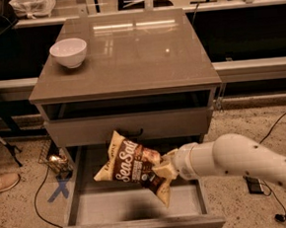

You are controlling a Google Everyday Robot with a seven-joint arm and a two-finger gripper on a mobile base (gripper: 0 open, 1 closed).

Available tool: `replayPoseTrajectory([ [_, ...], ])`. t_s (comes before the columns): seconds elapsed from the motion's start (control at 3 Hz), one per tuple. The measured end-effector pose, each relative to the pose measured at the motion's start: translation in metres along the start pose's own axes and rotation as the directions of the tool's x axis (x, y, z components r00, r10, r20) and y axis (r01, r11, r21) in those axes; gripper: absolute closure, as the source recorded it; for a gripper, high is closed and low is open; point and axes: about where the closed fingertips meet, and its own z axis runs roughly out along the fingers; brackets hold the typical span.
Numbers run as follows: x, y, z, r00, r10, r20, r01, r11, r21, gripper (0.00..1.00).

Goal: Pick brown chip bag from middle drawer and place on counter

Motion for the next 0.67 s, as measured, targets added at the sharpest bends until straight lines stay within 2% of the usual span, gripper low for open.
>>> replayPoseTrajectory([
  [0.33, -0.054, 0.009, -0.057, 0.986, -0.118, 0.117, 0.118, 0.993, 0.004, 1.0],
  [0.67, -0.087, 0.002, -0.128, 0.951, -0.248, 0.185, 0.231, 0.9667, 0.111, 1.0],
])
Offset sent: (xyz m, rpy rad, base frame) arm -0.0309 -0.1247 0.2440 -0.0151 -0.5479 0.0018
